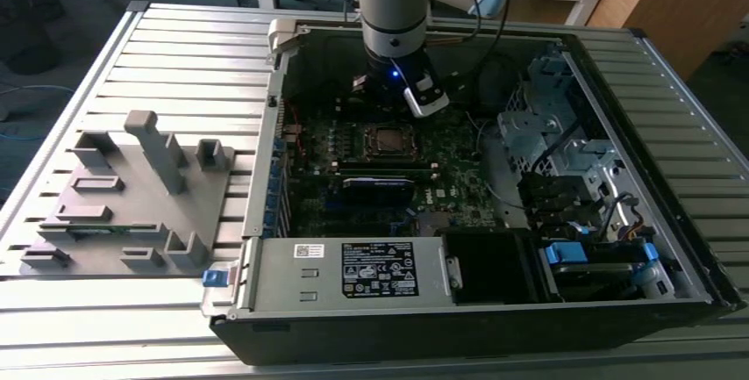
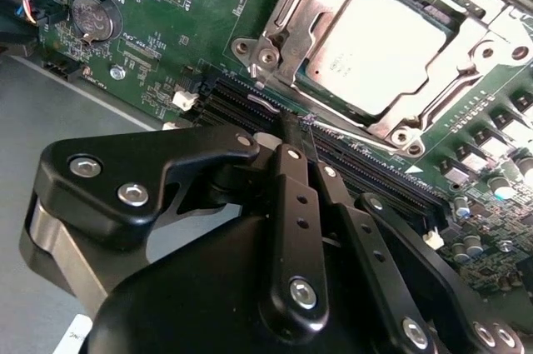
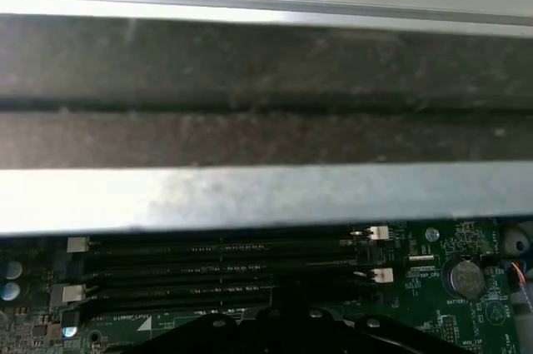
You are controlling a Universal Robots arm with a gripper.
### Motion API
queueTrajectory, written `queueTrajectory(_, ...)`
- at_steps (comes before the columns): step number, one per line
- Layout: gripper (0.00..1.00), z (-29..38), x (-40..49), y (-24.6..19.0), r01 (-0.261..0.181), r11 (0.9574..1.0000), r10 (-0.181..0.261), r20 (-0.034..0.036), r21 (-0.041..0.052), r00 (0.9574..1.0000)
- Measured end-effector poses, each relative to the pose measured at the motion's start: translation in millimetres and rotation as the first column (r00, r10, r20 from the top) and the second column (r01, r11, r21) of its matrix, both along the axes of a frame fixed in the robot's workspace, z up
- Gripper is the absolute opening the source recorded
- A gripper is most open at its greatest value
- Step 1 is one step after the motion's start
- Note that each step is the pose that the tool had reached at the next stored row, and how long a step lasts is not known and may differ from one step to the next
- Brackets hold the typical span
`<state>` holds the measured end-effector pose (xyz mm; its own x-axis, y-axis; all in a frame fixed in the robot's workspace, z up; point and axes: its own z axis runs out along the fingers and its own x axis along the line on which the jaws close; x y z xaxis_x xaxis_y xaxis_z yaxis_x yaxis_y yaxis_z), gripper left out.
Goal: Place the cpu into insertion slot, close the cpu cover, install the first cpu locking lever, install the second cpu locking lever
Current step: 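Install the first cpu locking lever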
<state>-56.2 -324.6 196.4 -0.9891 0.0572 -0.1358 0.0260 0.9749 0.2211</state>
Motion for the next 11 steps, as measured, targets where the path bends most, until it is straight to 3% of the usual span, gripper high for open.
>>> queueTrajectory(7, 0.11, -1.9, -3.0, 0.0, 0.0, 1.0, 0.0, 0.0182, 0.0, 0.9998)
queueTrajectory(11, 0.11, -2.7, -3.3, 0.0, 0.0, 1.0, 0.0, 0.0248, 0.0, 0.9997)
